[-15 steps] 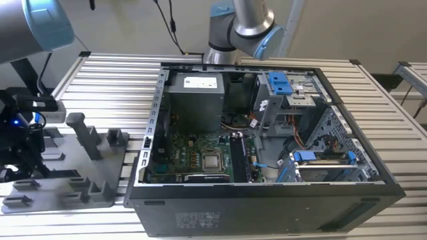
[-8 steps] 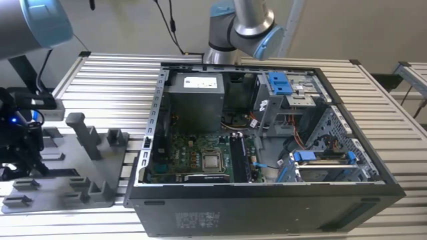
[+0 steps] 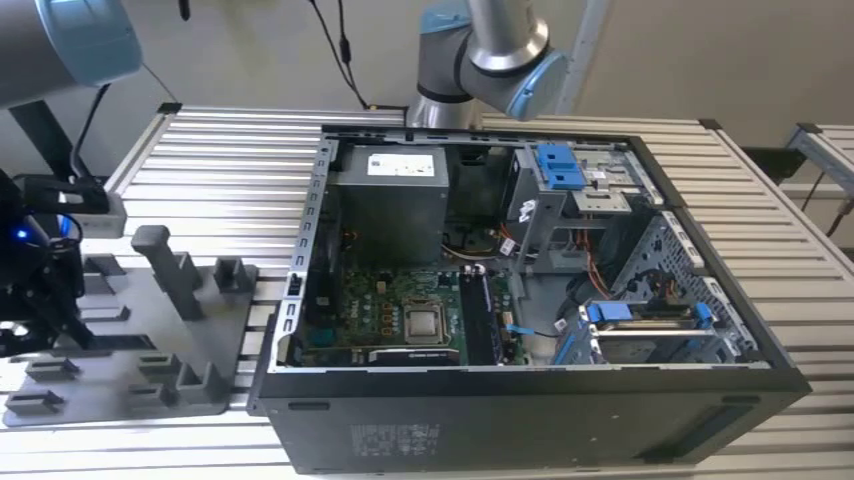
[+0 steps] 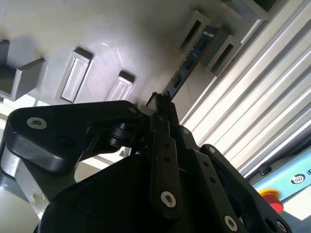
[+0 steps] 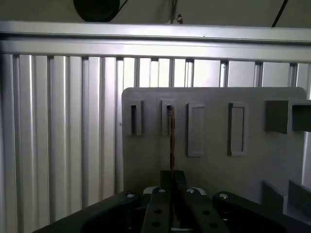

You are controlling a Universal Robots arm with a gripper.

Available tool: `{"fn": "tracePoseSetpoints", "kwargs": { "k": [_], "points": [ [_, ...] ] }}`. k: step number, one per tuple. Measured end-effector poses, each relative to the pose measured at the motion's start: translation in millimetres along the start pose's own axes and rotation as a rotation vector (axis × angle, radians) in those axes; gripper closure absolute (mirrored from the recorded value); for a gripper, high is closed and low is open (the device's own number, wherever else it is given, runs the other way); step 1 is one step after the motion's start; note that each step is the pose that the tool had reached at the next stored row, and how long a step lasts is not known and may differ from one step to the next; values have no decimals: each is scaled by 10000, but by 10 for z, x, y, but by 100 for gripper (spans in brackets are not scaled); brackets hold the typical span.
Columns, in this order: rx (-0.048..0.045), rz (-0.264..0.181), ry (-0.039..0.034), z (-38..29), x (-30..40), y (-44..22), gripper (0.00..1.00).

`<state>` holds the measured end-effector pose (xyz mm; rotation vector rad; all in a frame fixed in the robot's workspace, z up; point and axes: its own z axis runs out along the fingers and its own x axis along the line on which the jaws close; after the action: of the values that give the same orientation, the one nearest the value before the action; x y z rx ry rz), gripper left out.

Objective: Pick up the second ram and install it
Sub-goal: 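Pick up the second ram and move it above second insertion slot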

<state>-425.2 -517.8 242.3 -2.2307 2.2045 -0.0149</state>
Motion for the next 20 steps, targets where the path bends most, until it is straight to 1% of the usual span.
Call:
{"fn": "tracePoseSetpoints", "kwargs": {
  "k": [5, 13, 20],
  "points": [
    [0, 22, 0, -89, 0, -1, 86],
    [0, 37, 1, -288, 1, -3, 86],
    [-1, 40, 1, -433, 1, -4, 86]
  ]
}}
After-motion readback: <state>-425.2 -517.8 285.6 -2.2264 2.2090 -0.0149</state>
